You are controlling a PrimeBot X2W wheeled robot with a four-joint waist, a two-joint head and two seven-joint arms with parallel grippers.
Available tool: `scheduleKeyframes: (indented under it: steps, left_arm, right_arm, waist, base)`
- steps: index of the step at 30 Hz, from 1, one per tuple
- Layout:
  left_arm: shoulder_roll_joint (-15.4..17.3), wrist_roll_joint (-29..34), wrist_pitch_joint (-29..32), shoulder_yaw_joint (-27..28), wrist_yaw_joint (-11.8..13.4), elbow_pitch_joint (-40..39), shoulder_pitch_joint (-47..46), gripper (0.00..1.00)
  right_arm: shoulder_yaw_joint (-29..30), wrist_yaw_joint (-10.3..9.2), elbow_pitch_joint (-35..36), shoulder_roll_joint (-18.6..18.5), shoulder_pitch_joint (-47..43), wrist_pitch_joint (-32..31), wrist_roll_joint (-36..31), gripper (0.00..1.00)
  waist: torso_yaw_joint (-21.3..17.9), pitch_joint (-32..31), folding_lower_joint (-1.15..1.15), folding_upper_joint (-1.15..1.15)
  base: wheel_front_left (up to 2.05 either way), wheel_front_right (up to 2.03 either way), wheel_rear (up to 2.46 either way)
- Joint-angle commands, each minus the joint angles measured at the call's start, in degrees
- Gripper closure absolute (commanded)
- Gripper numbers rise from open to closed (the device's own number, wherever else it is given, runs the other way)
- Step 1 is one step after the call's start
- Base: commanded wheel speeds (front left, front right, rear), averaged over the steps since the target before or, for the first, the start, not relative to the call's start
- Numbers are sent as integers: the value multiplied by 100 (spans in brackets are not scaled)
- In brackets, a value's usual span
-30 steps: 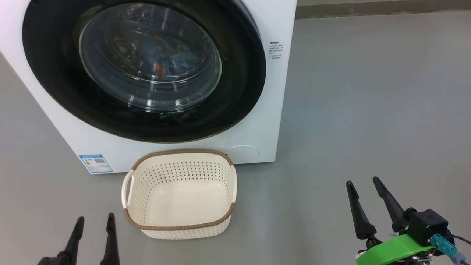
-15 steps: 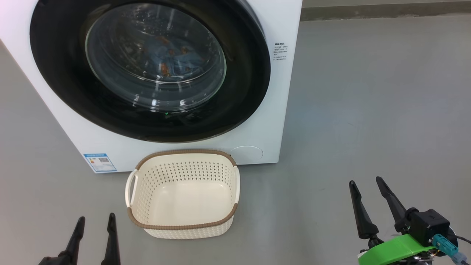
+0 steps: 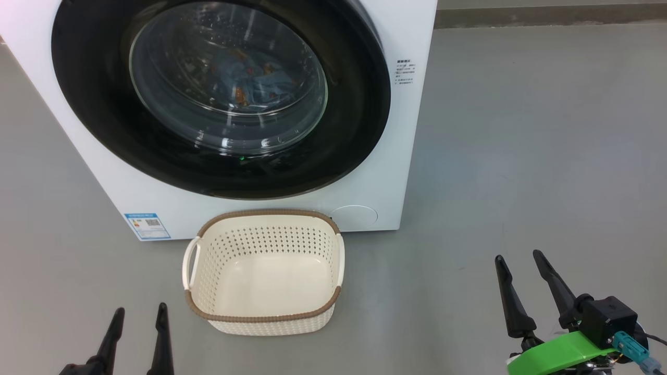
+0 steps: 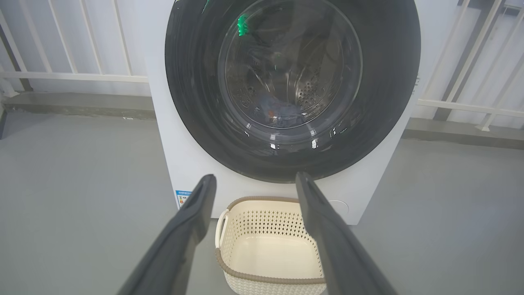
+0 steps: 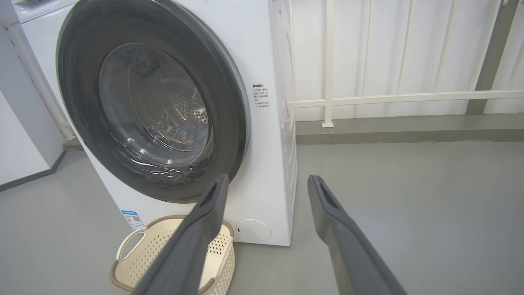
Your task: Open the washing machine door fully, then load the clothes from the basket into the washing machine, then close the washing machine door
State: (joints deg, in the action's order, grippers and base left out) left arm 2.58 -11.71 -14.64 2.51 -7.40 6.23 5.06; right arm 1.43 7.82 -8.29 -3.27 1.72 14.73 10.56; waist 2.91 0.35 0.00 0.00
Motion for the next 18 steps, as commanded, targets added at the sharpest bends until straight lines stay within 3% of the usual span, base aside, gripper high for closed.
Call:
scheduleKeyframes:
  steps: [1,13,14,18]
  left_arm:
    - [33,15,-36,174,-9,-120,-87,0]
    - [31,-51,-36,118,-9,-132,-111,0]
    - [-2,-22,1,-50,0,0,-1,100]
    - [-89,-28,5,-81,1,261,53,100]
  right_arm:
    - [-121,-33,146,3,51,27,-48,0]
    - [-148,-33,145,11,98,27,-70,0]
    - [-10,0,-2,12,1,0,-34,100]
    - [-29,1,-295,22,-102,-9,-27,100]
  waist:
    - [3,1,0,0]
    - [46,24,0,0]
    - [47,25,0,0]
    - [47,25,0,0]
  base:
    - [0,0,0]
    - [0,0,0]
    - [0,0,0]
    - [0,0,0]
